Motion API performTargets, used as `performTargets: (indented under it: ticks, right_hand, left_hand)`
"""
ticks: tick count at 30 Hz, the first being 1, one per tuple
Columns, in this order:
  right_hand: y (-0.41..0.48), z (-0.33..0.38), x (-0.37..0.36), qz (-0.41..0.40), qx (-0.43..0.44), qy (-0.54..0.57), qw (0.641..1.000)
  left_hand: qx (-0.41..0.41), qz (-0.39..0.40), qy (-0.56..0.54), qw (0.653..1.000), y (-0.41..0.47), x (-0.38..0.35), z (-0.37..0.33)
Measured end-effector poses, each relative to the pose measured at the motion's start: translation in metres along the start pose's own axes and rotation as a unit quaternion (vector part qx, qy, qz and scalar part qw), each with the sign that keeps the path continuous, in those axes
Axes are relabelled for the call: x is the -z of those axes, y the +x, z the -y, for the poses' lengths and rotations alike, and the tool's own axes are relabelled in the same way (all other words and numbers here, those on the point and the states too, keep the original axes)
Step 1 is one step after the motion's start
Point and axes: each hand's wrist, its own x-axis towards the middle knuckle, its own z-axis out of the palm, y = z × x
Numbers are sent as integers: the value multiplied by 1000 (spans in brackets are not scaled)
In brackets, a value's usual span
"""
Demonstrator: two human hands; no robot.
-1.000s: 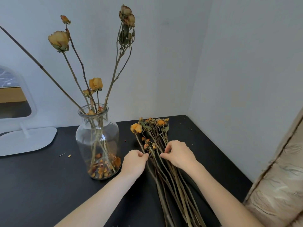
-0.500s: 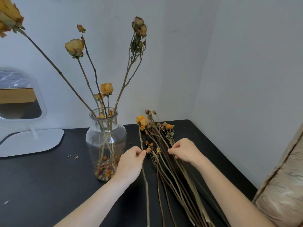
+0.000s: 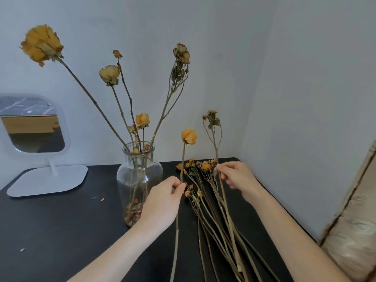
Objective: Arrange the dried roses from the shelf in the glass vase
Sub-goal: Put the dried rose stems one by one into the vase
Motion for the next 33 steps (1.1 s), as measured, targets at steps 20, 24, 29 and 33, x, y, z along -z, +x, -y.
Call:
performTargets:
  ticks: [20,24,29,33]
  right_hand:
    - [-18,76,-38,-37,166,77,982]
    - [-18,77,-39,-35,165,83,982]
    - [-17,75,-40,-35,167,79,982]
    - [-16,75,-41,-40,167,75,982]
  left_hand:
    - [-187,-278,-116,935,28,164,-62]
    - [-195,-317,-111,922,36,168,-70]
    - [-203,-331,-117,914,44,170,-75]
    - [-201,-316,-97,922,47,164,-70]
